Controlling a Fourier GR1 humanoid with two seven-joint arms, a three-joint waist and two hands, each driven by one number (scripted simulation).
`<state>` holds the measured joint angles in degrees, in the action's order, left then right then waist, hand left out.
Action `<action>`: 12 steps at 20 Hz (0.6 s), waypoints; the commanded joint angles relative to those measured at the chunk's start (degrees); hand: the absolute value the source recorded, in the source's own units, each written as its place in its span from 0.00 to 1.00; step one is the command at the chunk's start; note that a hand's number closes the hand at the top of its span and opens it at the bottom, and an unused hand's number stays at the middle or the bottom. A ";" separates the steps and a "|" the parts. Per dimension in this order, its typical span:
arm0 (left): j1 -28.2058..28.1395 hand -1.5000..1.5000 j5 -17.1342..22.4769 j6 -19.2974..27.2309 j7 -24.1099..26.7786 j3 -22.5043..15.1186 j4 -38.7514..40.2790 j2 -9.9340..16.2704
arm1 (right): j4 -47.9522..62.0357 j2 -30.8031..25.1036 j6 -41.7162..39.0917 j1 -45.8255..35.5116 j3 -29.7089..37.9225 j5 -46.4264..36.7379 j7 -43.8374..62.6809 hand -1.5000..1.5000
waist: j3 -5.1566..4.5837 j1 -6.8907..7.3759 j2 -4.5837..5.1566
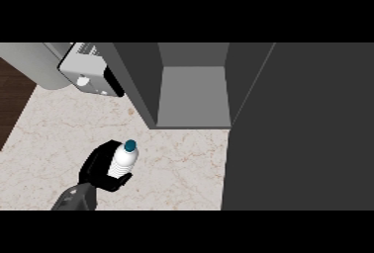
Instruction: Pick up the bottled water, place it into the cabinet and close the cabinet
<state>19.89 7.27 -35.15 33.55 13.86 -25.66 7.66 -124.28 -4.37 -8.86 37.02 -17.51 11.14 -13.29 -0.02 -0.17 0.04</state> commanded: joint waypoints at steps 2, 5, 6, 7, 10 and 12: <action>-1.89 1.00 4.81 0.94 7.78 6.16 0.98 2.42 | 0.14 -0.26 0.05 -0.12 0.27 0.06 -0.20 0.00 | -0.09 -0.36 0.14; -1.11 1.00 7.42 -0.91 7.25 7.71 2.17 2.32 | -0.28 -1.60 -1.31 0.71 1.27 2.44 -0.08 0.00 | -0.05 -0.50 0.07; -0.84 1.00 9.79 -3.47 3.41 8.51 0.31 3.50 | 0.14 0.35 0.96 -0.64 -0.81 0.28 0.92 0.00 | -0.01 -0.03 -0.06; -0.75 1.00 9.91 -2.41 4.36 8.39 0.19 2.12 | 0.79 0.72 1.04 0.09 -2.81 -1.90 -0.56 0.00 | -0.02 -0.19 -0.07; -2.68 1.00 10.70 -0.87 1.74 6.76 -3.78 0.24 | 0.78 1.26 3.31 -3.14 -3.06 -2.92 2.28 0.00 | 0.01 0.08 -0.11; -3.62 1.00 13.25 -0.10 -4.37 6.25 -9.35 -1.18 | 1.55 1.84 3.75 -4.42 -2.54 -2.68 1.38 0.00 | 0.07 0.43 -0.24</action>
<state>18.00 17.67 -33.42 31.79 20.56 -29.58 8.30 -124.06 -4.22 -7.20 35.49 -19.04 9.85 -12.35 0.00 -0.13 -0.09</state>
